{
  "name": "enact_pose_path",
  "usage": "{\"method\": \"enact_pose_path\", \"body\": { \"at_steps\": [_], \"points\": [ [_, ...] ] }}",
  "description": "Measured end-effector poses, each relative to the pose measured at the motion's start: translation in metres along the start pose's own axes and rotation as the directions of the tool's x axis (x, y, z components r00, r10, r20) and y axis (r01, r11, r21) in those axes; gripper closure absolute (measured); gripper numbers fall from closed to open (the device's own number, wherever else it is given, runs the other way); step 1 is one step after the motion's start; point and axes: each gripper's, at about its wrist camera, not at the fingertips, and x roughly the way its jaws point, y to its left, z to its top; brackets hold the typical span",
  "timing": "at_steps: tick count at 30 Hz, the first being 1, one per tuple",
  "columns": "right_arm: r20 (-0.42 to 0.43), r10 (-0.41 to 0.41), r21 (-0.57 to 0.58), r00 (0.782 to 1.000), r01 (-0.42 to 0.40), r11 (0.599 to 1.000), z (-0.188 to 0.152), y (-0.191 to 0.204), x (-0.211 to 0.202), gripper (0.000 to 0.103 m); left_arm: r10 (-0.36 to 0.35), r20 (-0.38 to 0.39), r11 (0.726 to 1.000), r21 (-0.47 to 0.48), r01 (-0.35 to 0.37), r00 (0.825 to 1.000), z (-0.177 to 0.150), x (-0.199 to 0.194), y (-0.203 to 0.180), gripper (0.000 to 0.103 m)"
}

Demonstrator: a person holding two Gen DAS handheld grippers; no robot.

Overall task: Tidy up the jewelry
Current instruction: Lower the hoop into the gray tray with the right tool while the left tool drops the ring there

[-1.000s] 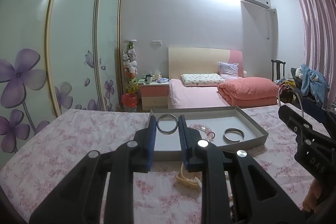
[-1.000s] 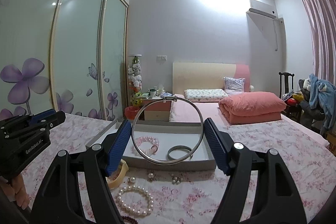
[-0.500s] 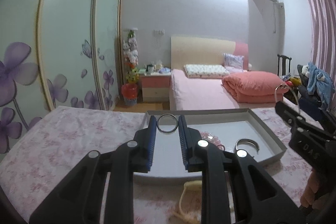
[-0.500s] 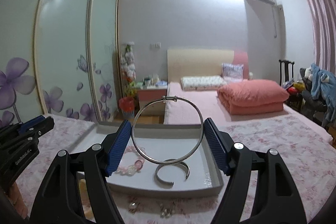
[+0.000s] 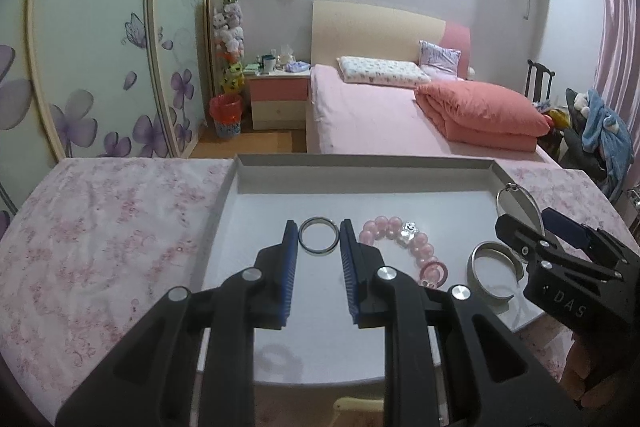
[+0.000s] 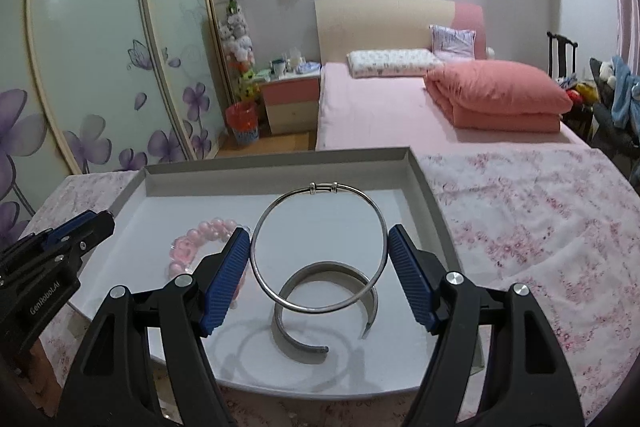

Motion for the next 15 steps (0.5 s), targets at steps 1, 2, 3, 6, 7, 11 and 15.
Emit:
{"method": "enact_pose_path", "body": {
  "at_steps": [1,2,3,6,7,11,15],
  "points": [
    [-0.009,0.0,0.002,1.0,0.0,1.0,0.0,0.0,0.001,0.031,-0.002,-0.011,1.0,-0.005,0.002,1.0,0.0,0.004,0.001,0.081],
    [-0.017,0.0,0.003,1.0,0.0,1.0,0.002,0.002,0.004,0.031,-0.003,-0.016,1.0,-0.009,0.003,1.0,0.0,0.006,0.001,0.08],
    [-0.025,0.002,0.004,1.0,-0.002,1.0,0.003,0.0,0.006,0.031,-0.008,-0.026,1.0,-0.015,0.008,1.0,0.001,0.009,0.002,0.078],
    [-0.044,0.02,0.018,0.999,-0.019,1.0,0.006,-0.001,0.01,0.026,-0.01,-0.036,0.999,-0.035,0.009,0.999,0.002,0.012,0.004,0.065],
    [-0.042,0.024,0.018,0.999,-0.023,1.0,0.006,0.0,0.008,0.024,-0.012,-0.037,0.999,-0.042,0.011,0.999,0.002,0.01,0.005,0.064],
    [-0.006,0.025,0.01,1.0,-0.025,1.0,0.009,-0.001,-0.01,0.024,-0.013,-0.017,0.998,-0.061,0.012,1.0,0.004,-0.007,0.014,0.064],
    [0.028,0.04,0.027,0.999,-0.041,0.999,0.011,-0.006,-0.033,0.024,-0.004,0.015,0.997,-0.083,0.005,1.0,0.004,-0.033,0.03,0.064]
  ]
}}
